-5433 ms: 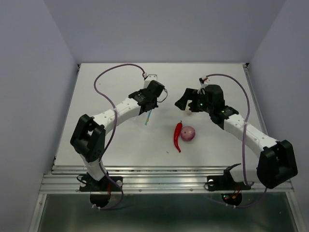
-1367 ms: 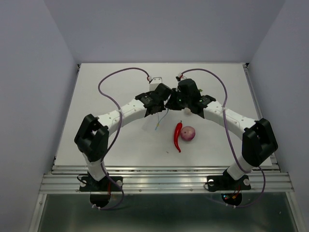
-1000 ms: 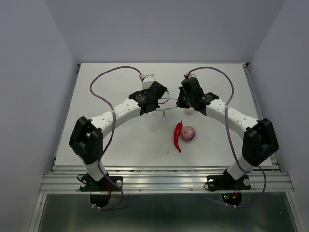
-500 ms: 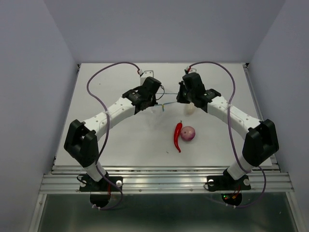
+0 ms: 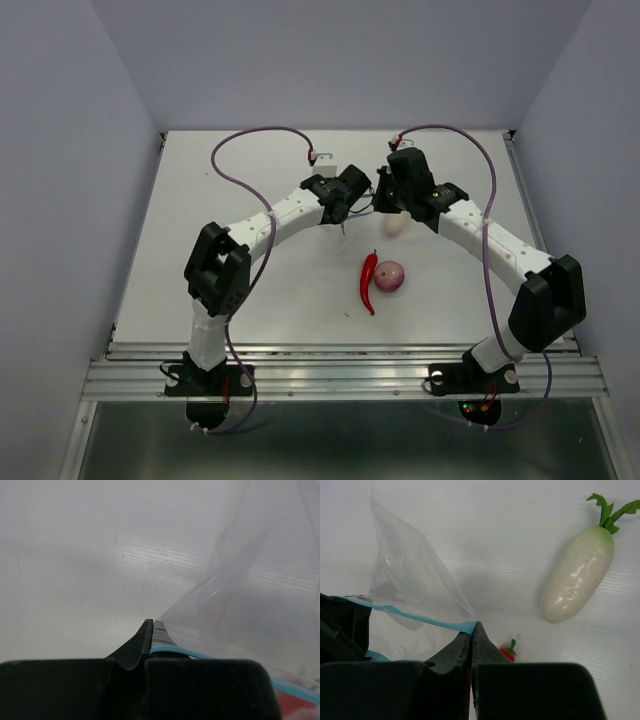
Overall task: Place the food in the zip-top bag and seal the zipper
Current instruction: Open the zip-top bag
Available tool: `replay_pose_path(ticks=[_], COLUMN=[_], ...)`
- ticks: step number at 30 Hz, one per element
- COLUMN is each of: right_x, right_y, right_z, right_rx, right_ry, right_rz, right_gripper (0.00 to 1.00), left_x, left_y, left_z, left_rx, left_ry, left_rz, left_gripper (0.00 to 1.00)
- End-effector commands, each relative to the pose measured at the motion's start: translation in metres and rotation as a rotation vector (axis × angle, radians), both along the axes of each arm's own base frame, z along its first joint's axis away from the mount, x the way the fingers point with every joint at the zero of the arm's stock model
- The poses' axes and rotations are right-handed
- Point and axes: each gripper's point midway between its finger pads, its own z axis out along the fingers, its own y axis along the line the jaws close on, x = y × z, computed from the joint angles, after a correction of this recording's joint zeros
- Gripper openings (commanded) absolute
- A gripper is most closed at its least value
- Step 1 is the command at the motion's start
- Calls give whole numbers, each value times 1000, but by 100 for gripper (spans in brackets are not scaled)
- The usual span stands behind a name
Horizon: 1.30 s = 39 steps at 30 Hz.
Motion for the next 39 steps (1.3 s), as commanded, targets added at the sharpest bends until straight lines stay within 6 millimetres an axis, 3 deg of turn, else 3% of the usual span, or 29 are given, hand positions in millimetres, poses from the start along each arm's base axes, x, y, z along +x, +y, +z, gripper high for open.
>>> replay_pose_path(ticks=[1,8,14,17,20,23,26,28,35,36,39], right_x=[6,4,-3,-10,-8,-7,-8,-11,-14,-15,-22], right_y=[-63,-55,-15,8,13,13,18,25,28,26,19], right_z=[21,16,19,21,18,15,13,14,24,25,32], right_rx=[-149,-132,12,101,124,122,134,151,144,133,125], right_ry=[-50,-31,-36,-33,-24,-19,-12,-9,-46,-56,-77], right_rz=[-192,-154,34,138,146,138,167,212,275,277,265], right_gripper=[1,1,8,8,11,22,50,61,82,98,100], left_x=[-20,-10,-8,-7,-4,-4,-4,-4,-4,-4,-3], left_y=[81,44,0,-8,-12,-17,-21,-25,-32,-33,-32], left_z=[20,40,53,54,51,39,32,25,19,19,15], left_rx=[302,67,-155,-187,-188,-185,-182,-184,-186,-191,-192], left_ry=[18,-46,-83,-84,-79,-54,-46,-31,-22,-22,-15], left_rz=[146,-26,-203,-225,-226,-228,-225,-233,-238,-231,-201], left_gripper=[0,0,0,0,0,0,0,0,0,0,0])
